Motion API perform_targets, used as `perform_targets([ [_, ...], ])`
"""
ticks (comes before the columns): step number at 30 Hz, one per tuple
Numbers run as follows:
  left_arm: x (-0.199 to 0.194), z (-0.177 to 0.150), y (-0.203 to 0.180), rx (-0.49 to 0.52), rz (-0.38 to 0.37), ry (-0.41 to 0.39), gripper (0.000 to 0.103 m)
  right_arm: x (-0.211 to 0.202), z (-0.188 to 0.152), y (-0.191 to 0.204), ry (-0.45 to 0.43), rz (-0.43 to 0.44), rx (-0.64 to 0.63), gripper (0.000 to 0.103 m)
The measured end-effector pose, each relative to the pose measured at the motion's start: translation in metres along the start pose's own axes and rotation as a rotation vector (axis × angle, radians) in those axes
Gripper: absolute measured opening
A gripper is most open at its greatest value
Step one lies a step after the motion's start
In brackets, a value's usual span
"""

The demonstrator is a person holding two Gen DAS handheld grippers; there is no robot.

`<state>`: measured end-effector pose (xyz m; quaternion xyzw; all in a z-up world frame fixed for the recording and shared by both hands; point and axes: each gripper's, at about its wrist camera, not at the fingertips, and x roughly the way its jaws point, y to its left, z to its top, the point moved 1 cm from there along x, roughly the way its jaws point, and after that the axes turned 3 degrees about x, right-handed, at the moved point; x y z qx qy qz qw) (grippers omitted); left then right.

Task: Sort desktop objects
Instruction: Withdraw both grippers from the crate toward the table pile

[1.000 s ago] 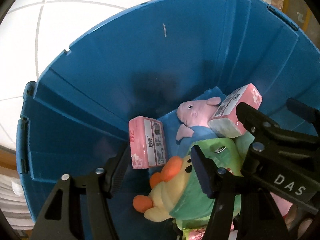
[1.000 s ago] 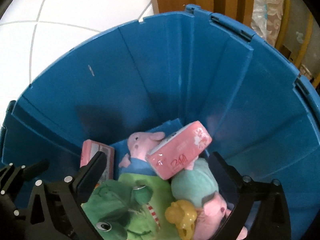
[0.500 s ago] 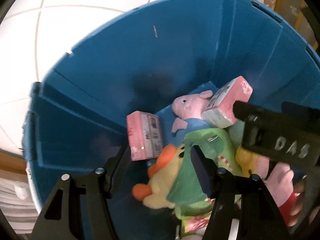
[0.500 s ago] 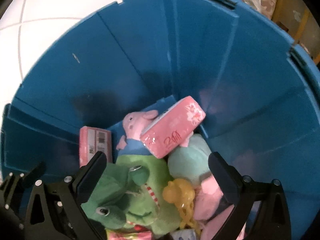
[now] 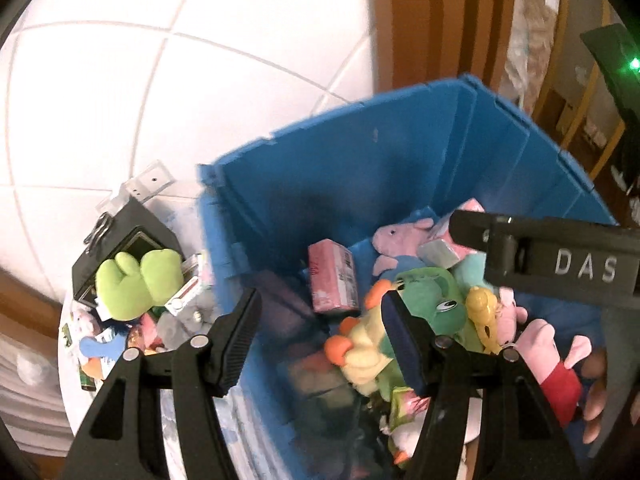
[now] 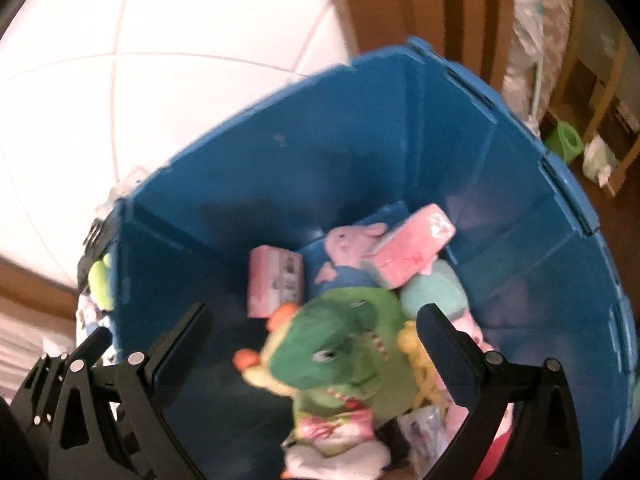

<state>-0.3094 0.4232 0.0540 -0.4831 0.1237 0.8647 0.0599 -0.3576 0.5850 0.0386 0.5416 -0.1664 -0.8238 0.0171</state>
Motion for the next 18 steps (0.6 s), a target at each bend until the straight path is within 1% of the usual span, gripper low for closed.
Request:
perform_targets([
  [5,-0.030,-0.023,0.052,-0.058,0.000,-0.062,0.061,-0.025,-0.019,0.058,-0.028,0.008,-0.080,0.103],
  [7,-0.041,-0.035,0.075,-0.094,-0.012,-0.102,0.061,-0.032,-0.029,0.082,-0.039,0.019,-0.107,0.103],
  [8,-0.049,-0.043,0.090,-0.115,-0.011,-0.136,0.061,-0.035,-0.034,0.095,-0.043,0.026,-0.120,0.103],
  [10,-0.062,-0.061,0.116,-0.140,0.015,-0.202,0.061,-0.040,-0.045,0.118,-0.053,0.042,-0.148,0.103],
  [13,-0.076,-0.086,0.155,-0.169,0.061,-0.279,0.061,-0.047,-0.063,0.152,-0.075,0.063,-0.188,0.103],
  [14,-0.079,-0.094,0.167,-0.175,0.066,-0.293,0.061,-0.049,-0.070,0.164,-0.084,0.074,-0.199,0.103],
  [17,-0.083,-0.123,0.212,-0.211,0.040,-0.326,0.061,-0.048,-0.087,0.196,-0.106,0.099,-0.209,0.103],
  [18,-0.083,-0.131,0.226,-0.220,0.030,-0.326,0.061,-0.046,-0.093,0.206,-0.111,0.107,-0.211,0.103],
])
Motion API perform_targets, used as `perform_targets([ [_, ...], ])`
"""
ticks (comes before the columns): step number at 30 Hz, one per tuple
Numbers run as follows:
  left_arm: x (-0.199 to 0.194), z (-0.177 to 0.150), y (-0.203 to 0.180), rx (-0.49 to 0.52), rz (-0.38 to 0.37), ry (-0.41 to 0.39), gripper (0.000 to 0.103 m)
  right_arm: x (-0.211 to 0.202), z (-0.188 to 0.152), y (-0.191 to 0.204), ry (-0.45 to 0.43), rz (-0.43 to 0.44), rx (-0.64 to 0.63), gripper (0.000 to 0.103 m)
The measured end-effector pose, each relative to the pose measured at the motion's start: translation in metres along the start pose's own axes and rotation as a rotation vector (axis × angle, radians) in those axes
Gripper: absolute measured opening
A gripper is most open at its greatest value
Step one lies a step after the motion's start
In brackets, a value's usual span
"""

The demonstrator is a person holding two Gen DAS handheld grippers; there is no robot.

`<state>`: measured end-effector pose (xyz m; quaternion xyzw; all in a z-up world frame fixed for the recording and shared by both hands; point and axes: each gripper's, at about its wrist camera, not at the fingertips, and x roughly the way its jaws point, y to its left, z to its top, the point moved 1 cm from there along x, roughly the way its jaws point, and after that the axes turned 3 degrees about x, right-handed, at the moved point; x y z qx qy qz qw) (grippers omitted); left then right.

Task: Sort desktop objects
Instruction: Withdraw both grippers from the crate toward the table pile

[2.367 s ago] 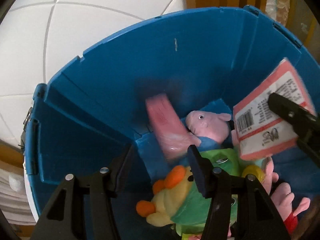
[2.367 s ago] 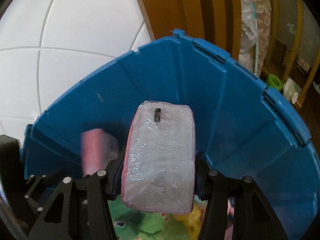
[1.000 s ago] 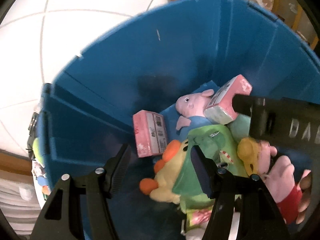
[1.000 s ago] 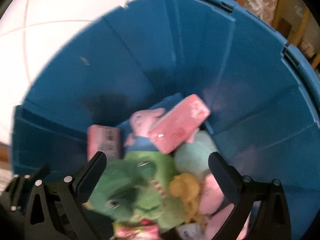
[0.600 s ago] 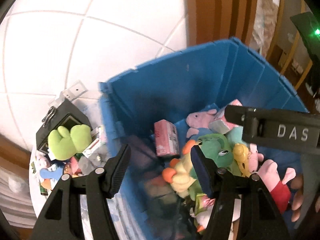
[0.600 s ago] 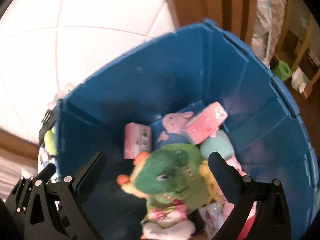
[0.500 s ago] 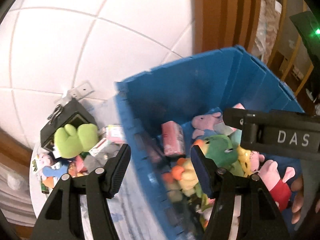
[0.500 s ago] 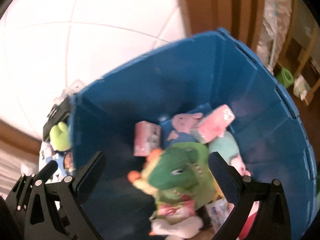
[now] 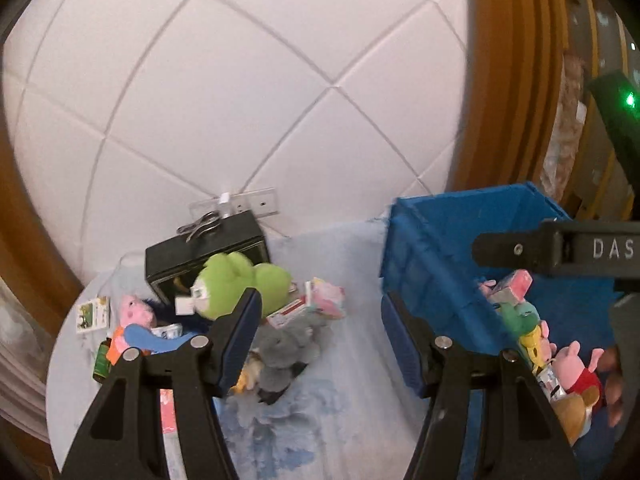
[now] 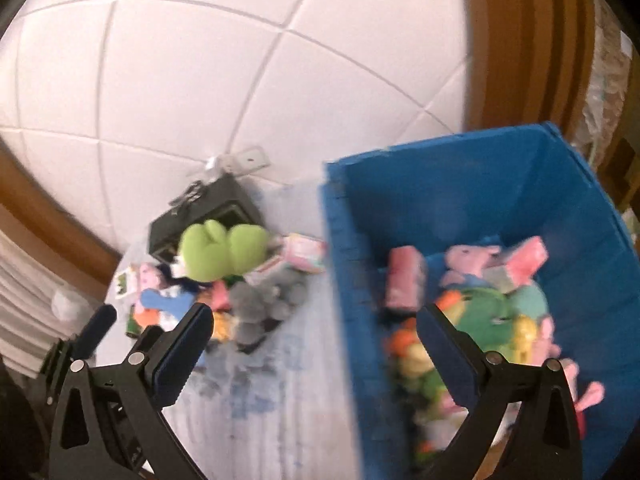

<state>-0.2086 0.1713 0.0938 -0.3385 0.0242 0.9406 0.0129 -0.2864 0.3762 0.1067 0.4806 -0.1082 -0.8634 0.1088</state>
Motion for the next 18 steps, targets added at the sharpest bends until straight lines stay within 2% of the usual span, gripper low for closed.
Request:
perform_targets([
  [4,-0.003,-0.024,0.066,-0.035,0.010,0.015,0.061,0.013,-0.020,0.046,-0.057,0.011,-0.036,0.103],
  [7,-0.005,-0.042,0.118,-0.075,0.067,0.004,0.061,0.032,-0.038,0.073,-0.099,0.037,-0.045,0.103],
  [10,-0.003,-0.062,0.173,-0.129,0.092,0.011,0.061,0.049,-0.059,0.096,-0.152,0.044,-0.064,0.103],
  [13,0.005,-0.086,0.220,-0.154,0.106,0.035,0.061,0.053,-0.084,0.119,-0.297,0.016,-0.107,0.103],
  [15,0.010,-0.102,0.240,-0.163,0.130,0.041,0.061,0.063,-0.101,0.131,-0.347,0.004,-0.115,0.103],
  [16,0.015,-0.111,0.250,-0.167,0.136,0.051,0.061,0.071,-0.105,0.134,-0.346,0.021,-0.103,0.103],
  [18,0.028,-0.131,0.270,-0.195,0.120,0.091,0.061,0.096,-0.112,0.140,-0.270,0.087,-0.103,0.103],
])
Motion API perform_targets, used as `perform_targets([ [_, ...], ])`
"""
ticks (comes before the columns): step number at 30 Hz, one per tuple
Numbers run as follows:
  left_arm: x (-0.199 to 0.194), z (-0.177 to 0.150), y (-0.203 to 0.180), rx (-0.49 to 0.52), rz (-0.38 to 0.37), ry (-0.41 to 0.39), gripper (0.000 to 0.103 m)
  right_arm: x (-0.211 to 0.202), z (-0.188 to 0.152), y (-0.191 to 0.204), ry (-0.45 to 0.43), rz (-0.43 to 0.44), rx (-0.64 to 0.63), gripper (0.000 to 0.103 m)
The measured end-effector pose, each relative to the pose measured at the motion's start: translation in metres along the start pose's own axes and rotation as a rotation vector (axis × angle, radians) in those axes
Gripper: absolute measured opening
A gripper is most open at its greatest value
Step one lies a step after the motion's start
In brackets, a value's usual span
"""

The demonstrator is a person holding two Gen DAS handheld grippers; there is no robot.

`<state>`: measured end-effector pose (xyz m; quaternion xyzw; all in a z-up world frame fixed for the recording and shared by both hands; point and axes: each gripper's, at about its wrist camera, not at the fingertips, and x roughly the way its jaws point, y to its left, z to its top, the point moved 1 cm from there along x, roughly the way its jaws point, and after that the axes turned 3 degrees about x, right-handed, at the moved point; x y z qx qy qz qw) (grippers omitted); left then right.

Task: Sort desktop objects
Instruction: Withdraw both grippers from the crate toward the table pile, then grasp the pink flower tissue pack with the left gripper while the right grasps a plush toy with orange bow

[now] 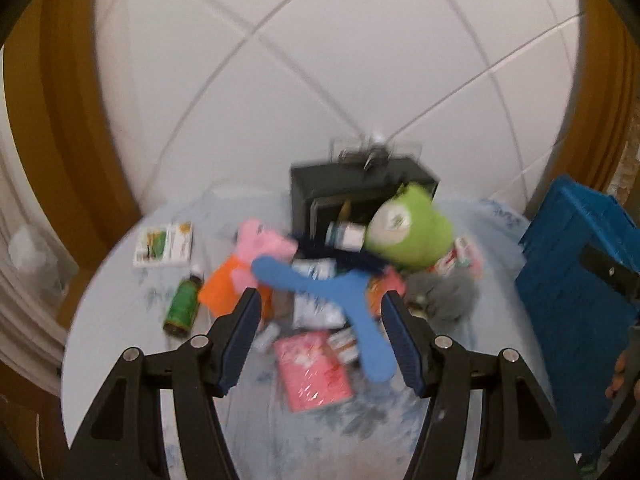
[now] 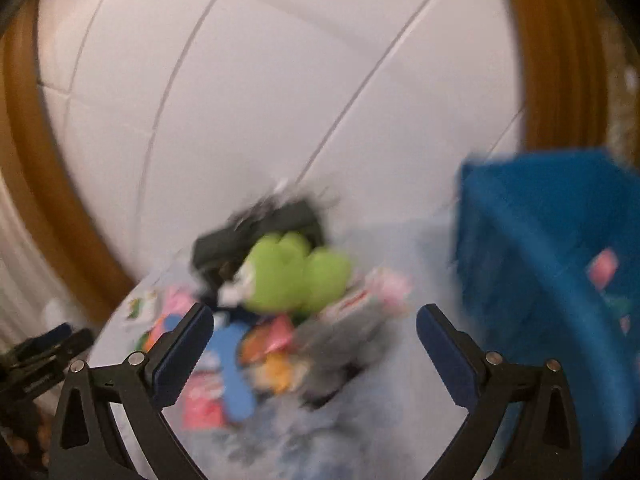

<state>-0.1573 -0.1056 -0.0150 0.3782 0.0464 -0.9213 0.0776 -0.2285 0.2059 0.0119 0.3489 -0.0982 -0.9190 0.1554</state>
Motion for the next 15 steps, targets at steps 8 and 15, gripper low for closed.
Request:
perform_targets([
  [8,0.088,-0.075,0.034,-0.052,0.040,0.211,0.061,0.061,-0.058,0.017,0.107,0.017,-0.080,0.103],
  [15,0.153,-0.112,0.012,-0.076,-0.024,0.331,0.061,0.104,-0.087,-0.010,0.229,-0.034,-0.078,0.103],
])
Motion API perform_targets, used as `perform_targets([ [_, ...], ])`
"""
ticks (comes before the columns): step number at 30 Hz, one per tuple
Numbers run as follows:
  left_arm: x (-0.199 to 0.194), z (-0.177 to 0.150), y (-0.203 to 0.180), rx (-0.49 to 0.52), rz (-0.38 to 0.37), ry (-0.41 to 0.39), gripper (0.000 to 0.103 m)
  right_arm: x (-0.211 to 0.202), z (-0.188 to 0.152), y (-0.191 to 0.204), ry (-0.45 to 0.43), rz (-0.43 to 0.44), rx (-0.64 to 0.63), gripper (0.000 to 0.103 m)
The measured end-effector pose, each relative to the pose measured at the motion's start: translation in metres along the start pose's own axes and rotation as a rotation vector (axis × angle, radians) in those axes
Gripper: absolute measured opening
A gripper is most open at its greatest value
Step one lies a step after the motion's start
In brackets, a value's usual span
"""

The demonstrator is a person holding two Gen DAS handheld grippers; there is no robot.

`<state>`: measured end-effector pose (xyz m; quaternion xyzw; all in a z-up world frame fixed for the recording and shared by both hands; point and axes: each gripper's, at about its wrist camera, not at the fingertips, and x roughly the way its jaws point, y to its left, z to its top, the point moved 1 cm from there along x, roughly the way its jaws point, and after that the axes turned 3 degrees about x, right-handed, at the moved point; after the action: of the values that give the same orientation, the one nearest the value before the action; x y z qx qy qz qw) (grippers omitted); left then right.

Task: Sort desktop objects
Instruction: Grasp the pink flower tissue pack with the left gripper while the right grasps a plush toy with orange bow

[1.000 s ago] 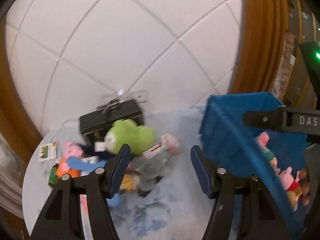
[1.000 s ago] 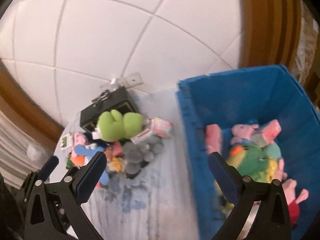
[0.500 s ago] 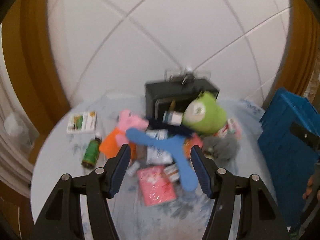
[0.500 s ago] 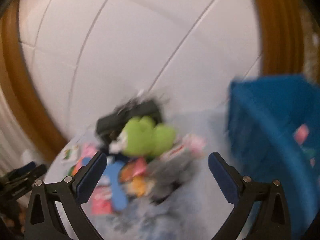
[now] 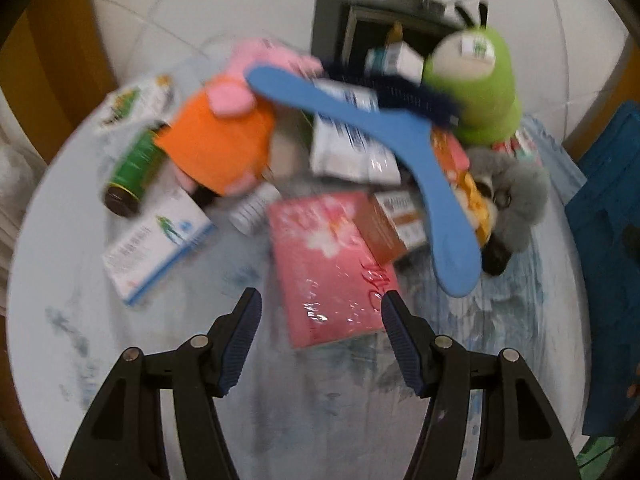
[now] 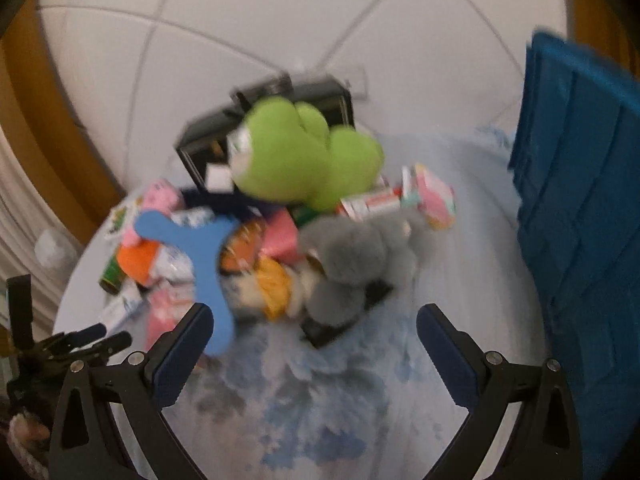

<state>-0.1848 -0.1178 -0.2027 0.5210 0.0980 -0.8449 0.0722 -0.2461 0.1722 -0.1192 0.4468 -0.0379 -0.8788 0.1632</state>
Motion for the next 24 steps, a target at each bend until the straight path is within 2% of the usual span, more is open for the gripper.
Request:
perform_targets([
  [4,0.037,0.005,-0.011,0.003,-0.009,0.055,0.062,0.024,-0.013,-0.028,0.073,-0.031,0.021,0.103],
  [5,0.045,0.008,-0.014,0.009,0.015,0.058,0.067,0.029,-0.015,-0.035,0.086,-0.043,0.026,0.103],
  [6,0.048,0.010,-0.018,0.021,0.034,0.044,0.082,0.033,-0.017,-0.040,0.098,-0.048,0.033,0.103],
  [7,0.055,0.013,-0.022,0.032,0.047,0.047,0.088,0.039,-0.019,-0.046,0.114,-0.047,0.042,0.103],
  [9,0.068,0.016,-0.024,0.033,0.091,0.068,0.094,0.049,-0.020,-0.054,0.139,-0.047,0.060,0.103],
  [11,0.078,0.017,-0.021,0.014,0.093,0.081,0.094,0.062,-0.020,-0.056,0.164,-0.045,0.070,0.103],
  [14,0.075,0.015,-0.013,-0.006,0.077,0.053,0.093,0.084,-0.019,-0.051,0.196,-0.042,0.068,0.103],
  [19,0.061,0.001,0.011,-0.042,0.129,0.042,0.090,0.121,-0.013,-0.039,0.268,-0.047,0.069,0.103],
  [20,0.057,-0.003,0.022,-0.058,0.140,0.043,0.090,0.124,-0.011,-0.037,0.273,-0.042,0.070,0.099],
  [24,0.051,-0.015,0.056,-0.130,0.165,0.053,0.090,0.124,0.001,-0.018,0.261,-0.027,0.018,0.062],
])
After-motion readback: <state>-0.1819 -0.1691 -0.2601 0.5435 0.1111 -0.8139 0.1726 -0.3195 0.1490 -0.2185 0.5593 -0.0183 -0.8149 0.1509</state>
